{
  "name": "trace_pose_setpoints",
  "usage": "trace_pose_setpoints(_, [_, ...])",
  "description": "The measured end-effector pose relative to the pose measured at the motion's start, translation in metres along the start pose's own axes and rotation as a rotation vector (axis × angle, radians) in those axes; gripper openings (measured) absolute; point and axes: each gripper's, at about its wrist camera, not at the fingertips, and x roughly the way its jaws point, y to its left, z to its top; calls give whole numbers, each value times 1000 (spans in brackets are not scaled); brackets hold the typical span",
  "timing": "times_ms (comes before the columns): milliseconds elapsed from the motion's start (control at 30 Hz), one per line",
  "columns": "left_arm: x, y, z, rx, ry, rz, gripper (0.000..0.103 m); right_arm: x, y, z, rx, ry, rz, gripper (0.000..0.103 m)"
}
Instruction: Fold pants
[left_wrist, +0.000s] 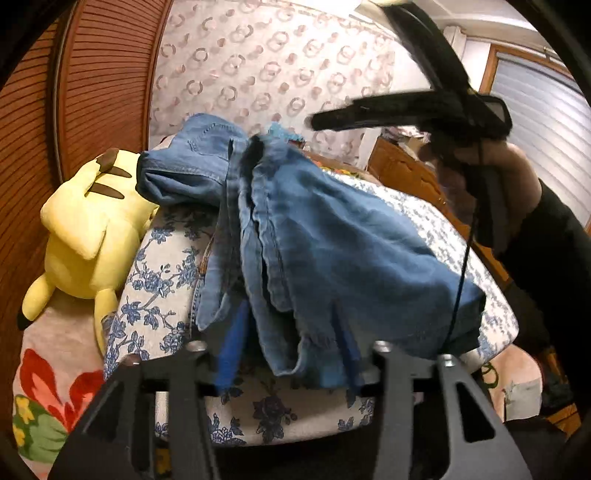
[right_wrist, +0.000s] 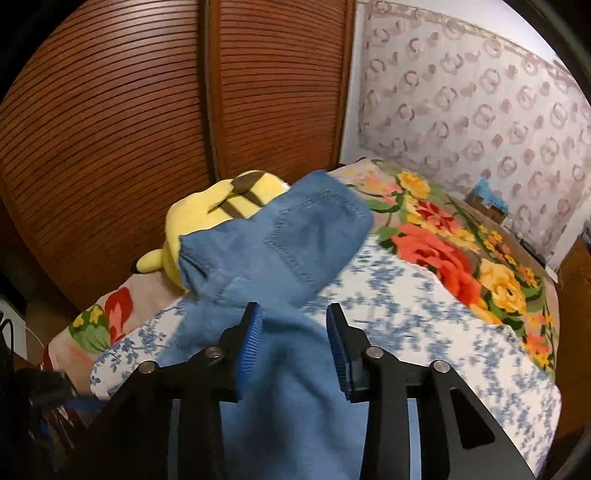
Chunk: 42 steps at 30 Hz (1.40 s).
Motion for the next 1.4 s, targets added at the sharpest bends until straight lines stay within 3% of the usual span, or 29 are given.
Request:
trace_pose_setpoints(300, [-6,5,9,-23,-37,40,55,-83,-64,-44,57,-7,-114,40])
trace_pose_setpoints(433, [-5,1,14,-23,-48,43,55,-94,-79,-71,117,15,-131,40])
trace_pose_setpoints(667, [6,-7,16,-1,-24,58,55,-55,-103,-106,280,86,-71,40])
trace_pose_setpoints(900, [18,-6,9,9,13,77,55,-1,-124,-114,421,165,15,40])
trace_pose_setpoints(1000, [21,-4,7,9,24,84,55,15,-127,-114,445,196,62,28])
trace_pose_setpoints(1067, [22,-2,6,8,27,84,55,16,-124,-109,422,191,47,10])
trace_pose_setpoints(1133, [24,-1,5,8,33,88,55,9,-119,-102,379,154,33,8])
trace_pose_setpoints(1267, [22,5,2,-18,24,91,55,-26,-105,-87,277,-30,-12,7])
trace_pose_setpoints(1400, [21,5,2,-15,21,88,55,-34,-95,-81,232,-48,-54,7])
